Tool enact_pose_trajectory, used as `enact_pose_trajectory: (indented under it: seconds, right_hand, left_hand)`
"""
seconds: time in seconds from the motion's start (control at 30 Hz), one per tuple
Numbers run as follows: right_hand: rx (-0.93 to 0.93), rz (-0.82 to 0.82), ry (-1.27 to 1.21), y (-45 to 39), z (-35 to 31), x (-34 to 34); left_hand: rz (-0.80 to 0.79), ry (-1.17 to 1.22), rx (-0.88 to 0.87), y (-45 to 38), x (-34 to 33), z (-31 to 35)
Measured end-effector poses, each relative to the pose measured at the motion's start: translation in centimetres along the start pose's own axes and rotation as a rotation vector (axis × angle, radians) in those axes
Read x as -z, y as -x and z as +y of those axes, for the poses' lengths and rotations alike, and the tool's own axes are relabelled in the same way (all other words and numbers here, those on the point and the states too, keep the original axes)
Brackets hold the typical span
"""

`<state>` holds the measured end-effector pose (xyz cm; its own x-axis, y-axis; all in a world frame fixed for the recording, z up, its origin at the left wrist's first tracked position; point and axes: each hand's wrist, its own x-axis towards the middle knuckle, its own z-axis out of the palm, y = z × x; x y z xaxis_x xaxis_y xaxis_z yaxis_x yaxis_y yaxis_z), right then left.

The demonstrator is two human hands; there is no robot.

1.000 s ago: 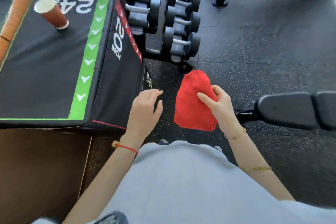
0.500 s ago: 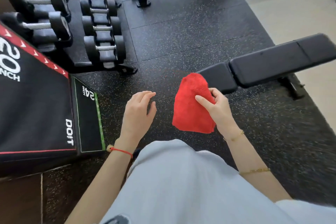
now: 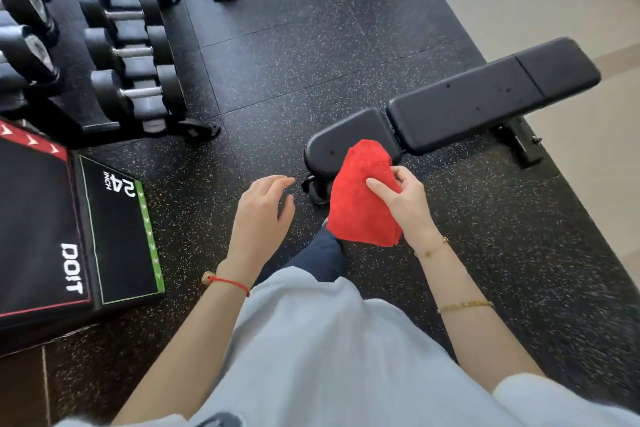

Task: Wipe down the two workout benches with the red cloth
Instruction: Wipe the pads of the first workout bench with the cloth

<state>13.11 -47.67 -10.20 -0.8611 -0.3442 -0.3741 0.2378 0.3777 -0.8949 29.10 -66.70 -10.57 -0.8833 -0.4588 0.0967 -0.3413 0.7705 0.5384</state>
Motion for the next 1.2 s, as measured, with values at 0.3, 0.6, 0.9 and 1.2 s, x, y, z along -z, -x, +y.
enact_pose_trajectory:
  seconds: [0.3, 0.6, 0.9, 1.2]
  right_hand:
    - [-0.034, -0.071, 0.144, -11.3, 0.0, 1.7]
    - [-0.045, -0.203, 0.307, -23.0, 0.3, 1.2]
    - [-0.004, -0.275, 0.436, -32.9, 10.1, -1.7]
    - [0.209, -0.325, 0.495, -41.4, 21.4, -4.7]
  left_hand:
    - [0.031, -0.024, 0.078, -8.6, -5.0, 0.4]
    - [-0.031, -0.078, 0.175, -16.2, -11.8, -1.7]
    - [-0.004, -0.073, 0.294, -18.8, -24.2, -6.9]
    - [0.081, -0.113, 0.249, -19.2, -36.9, -13.4]
